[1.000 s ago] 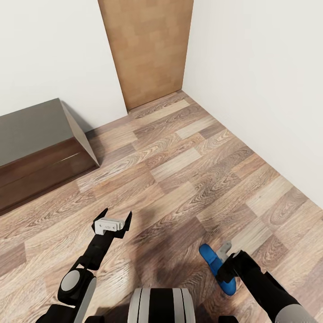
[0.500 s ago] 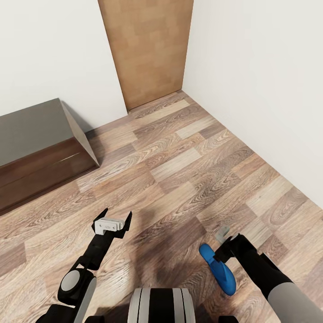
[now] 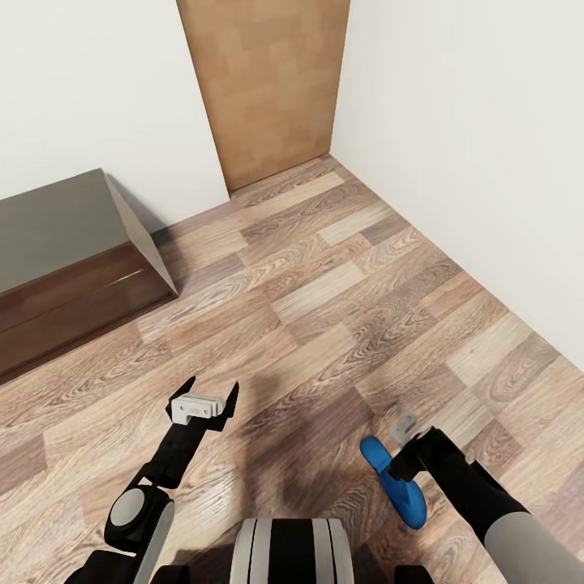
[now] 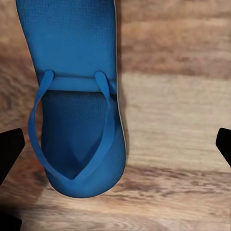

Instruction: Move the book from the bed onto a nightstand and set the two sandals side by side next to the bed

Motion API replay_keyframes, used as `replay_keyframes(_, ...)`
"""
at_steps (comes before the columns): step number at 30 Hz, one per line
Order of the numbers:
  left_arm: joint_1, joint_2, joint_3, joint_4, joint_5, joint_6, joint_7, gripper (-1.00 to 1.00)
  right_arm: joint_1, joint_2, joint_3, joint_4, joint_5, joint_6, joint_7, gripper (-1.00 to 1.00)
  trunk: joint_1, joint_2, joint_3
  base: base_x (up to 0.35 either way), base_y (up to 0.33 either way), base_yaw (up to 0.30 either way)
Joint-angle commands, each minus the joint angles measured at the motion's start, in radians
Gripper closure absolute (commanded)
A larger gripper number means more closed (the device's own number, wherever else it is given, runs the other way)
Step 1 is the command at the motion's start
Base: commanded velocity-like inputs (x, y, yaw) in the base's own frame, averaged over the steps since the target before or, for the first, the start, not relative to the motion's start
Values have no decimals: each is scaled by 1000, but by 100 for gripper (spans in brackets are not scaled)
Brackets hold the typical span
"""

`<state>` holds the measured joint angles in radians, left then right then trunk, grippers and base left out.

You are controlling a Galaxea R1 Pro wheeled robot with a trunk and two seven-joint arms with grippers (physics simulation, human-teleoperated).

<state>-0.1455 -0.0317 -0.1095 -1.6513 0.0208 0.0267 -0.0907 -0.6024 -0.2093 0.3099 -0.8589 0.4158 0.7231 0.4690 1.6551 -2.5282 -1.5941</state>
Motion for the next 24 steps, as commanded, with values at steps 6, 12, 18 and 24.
replay_keyframes(6, 0, 0, 2, -1, 2, 3, -4, -100, 0, 0, 3, 13, 11, 2, 8, -100, 0, 0, -1, 0, 0, 0)
replay_keyframes(12, 0, -2, 1, -1, 1, 4, -4, -100, 0, 0, 3, 23, 12, 1, 8, -100, 0, 0, -1, -115, 91, 0)
replay_keyframes(18, 0, -2, 1, -1, 2, 4, -4, -100, 0, 0, 3, 24, 12, 1, 8, -100, 0, 0, -1, -90, 58, 0)
replay_keyframes(24, 0, -2, 1, -1, 2, 4, -4, -100, 0, 0, 3, 24, 12, 1, 8, -100, 0, 0, -1, -8, 5, 0)
